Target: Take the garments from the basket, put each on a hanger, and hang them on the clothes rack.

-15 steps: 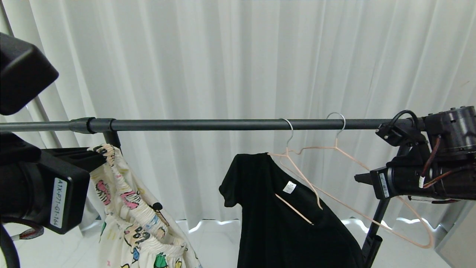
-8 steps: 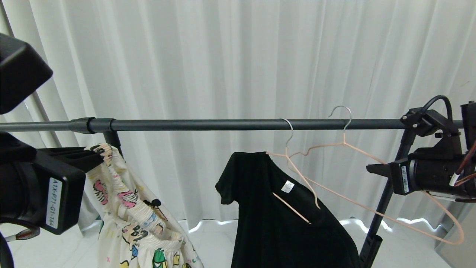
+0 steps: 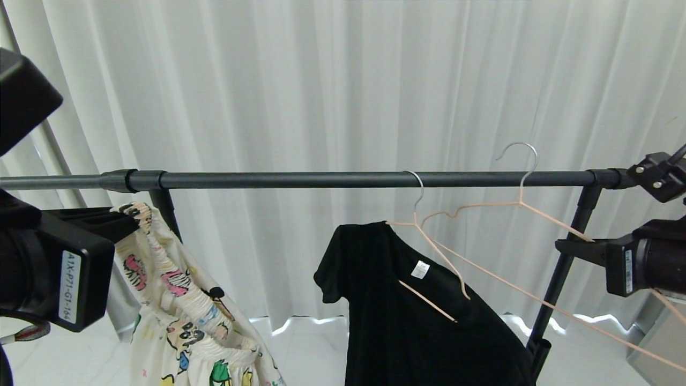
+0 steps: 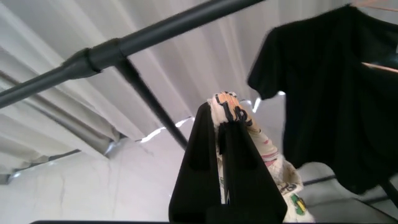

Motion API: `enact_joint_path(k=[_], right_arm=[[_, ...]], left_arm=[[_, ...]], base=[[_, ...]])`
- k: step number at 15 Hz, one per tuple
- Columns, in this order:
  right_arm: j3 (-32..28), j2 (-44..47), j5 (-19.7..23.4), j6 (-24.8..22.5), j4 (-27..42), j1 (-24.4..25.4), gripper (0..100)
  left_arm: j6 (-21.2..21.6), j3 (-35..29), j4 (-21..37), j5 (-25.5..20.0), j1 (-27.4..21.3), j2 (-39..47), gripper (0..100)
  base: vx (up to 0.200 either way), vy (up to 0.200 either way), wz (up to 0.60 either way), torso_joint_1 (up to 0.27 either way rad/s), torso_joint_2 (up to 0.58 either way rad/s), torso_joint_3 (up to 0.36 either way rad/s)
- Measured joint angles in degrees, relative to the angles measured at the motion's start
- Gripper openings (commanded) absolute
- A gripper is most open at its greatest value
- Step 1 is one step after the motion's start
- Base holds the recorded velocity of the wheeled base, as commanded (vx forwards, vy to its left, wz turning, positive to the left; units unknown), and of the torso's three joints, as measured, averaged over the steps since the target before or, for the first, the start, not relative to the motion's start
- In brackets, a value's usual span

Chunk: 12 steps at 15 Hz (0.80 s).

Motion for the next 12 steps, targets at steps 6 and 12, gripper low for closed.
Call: enact_joint_path(k=[6, 12], right_arm=[[5.0, -9.7, 0.1, -0.1, 0.1, 0.0, 0], [8.2, -15.6, 0.3, -0.4, 0.3, 0.4, 0]], left_arm=[[0.0, 1.1, 0.0, 0.4, 0.0, 0.1, 0], [0.0, 2.5, 0.0, 0.4, 0.0, 0.1, 0]], base=[[-0.200, 0.000, 0.00, 0.002, 0.00, 0.004], [-0.200, 0.000, 0.00, 0.002, 0.00, 0.003]])
